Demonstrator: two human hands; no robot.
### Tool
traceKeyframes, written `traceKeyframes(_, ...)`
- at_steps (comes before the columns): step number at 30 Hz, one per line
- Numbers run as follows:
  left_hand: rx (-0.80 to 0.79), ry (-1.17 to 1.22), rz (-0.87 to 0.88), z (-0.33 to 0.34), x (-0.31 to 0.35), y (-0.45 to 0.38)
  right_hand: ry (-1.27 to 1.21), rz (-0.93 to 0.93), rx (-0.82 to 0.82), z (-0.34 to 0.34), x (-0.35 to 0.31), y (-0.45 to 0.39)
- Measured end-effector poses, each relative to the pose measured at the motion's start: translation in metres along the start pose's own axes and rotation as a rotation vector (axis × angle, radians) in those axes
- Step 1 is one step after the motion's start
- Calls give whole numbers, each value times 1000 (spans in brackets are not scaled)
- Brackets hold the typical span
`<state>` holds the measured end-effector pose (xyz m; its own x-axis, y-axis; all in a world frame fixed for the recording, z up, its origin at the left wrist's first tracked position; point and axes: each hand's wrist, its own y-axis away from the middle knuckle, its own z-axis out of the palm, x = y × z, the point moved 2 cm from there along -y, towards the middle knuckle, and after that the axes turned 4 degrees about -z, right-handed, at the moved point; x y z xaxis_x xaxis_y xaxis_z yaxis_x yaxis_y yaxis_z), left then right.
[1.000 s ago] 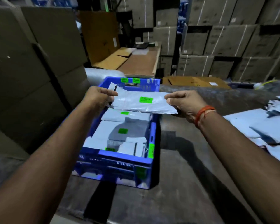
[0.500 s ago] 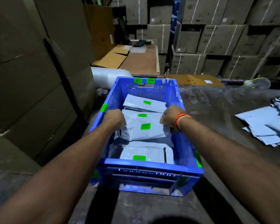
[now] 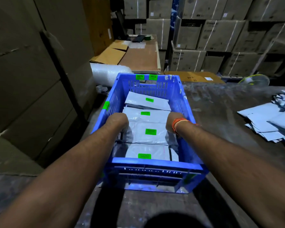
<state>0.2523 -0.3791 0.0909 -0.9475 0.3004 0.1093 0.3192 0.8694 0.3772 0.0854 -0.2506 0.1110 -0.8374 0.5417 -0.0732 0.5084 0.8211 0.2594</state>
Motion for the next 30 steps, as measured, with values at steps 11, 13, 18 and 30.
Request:
traceKeyframes(11, 309, 502, 541, -53, 109, 81, -592, -114, 518, -81, 80, 41)
traceKeyframes(13, 262, 593, 605, -48, 145, 94, -662, -71, 502, -82, 112, 50)
traceKeyframes(18, 211, 632, 637, -31, 230, 121, -681, 4, 502, -78, 204, 74)
traceKeyframes(30, -36, 532, 592, 127, 455, 189, -422, 113, 402, 7, 452, 141)
